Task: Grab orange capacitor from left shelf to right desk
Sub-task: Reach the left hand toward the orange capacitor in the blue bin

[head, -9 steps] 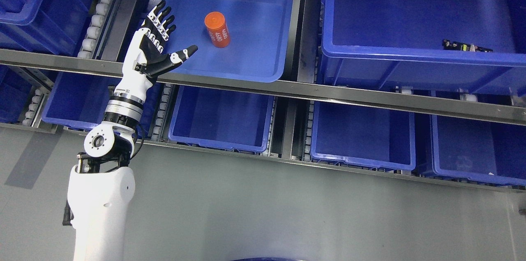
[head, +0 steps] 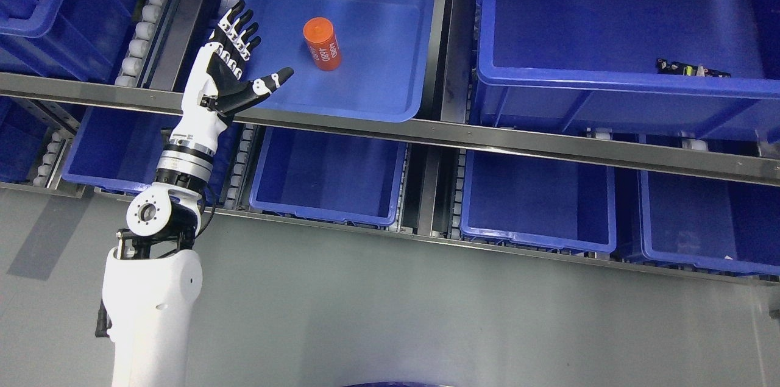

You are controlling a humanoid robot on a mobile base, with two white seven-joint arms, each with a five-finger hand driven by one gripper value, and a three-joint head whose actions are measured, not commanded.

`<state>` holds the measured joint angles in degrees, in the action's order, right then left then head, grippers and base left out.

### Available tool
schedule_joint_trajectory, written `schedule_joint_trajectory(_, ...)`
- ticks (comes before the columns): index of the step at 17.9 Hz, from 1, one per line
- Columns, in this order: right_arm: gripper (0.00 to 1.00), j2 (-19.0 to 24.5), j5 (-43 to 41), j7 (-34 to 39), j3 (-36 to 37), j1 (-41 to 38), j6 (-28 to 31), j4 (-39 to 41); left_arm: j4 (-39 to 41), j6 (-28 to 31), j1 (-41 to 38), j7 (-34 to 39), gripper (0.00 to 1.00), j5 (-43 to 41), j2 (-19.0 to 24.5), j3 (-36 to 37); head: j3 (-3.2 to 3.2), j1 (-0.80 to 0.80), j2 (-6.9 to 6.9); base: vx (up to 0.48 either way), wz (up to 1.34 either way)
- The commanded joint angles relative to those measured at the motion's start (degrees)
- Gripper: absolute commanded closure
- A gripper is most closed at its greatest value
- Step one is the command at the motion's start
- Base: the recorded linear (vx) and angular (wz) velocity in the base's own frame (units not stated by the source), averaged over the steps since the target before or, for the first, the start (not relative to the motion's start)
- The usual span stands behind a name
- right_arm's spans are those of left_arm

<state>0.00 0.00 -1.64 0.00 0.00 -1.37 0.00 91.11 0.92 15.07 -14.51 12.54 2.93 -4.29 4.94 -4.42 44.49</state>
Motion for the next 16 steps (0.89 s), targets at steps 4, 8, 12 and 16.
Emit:
schedule_joint_trajectory(4, 0.0, -1.0, 0.18, -0.03, 0.7, -1.14, 0.06, 1.0, -6.72, -0.48, 3.64, -5.86, 0.0, -3.56, 0.93, 0.6, 0.0, 0.0, 0.0, 0.0, 0.0)
schedule_joint_trajectory(8, 0.0, -1.0, 0.18, -0.03, 0.7, -1.14, 0.06, 1.0, -15.42, -0.48, 10.32, -7.29, 0.0, -9.9, -0.21, 0.87, 0.0, 0.0, 0.0, 0.0, 0.0)
schedule_joint_trajectory(12, 0.0, -1.0, 0.18, -0.03, 0.7, -1.14, 0.05, 1.0, -23.68, -2.32, 14.89, -7.02, 0.0, -9.91, -1.87, 0.87, 0.0, 0.0, 0.0, 0.0, 0.0)
schedule_joint_trajectory(16, 0.0, -1.0, 0.18, -0.03, 0.7, -1.14, 0.06, 1.0, -32.03, -3.73, 18.32, -6.85, 0.0, -9.99, -1.93, 0.95, 0.0, 0.0, 0.0, 0.0, 0.0)
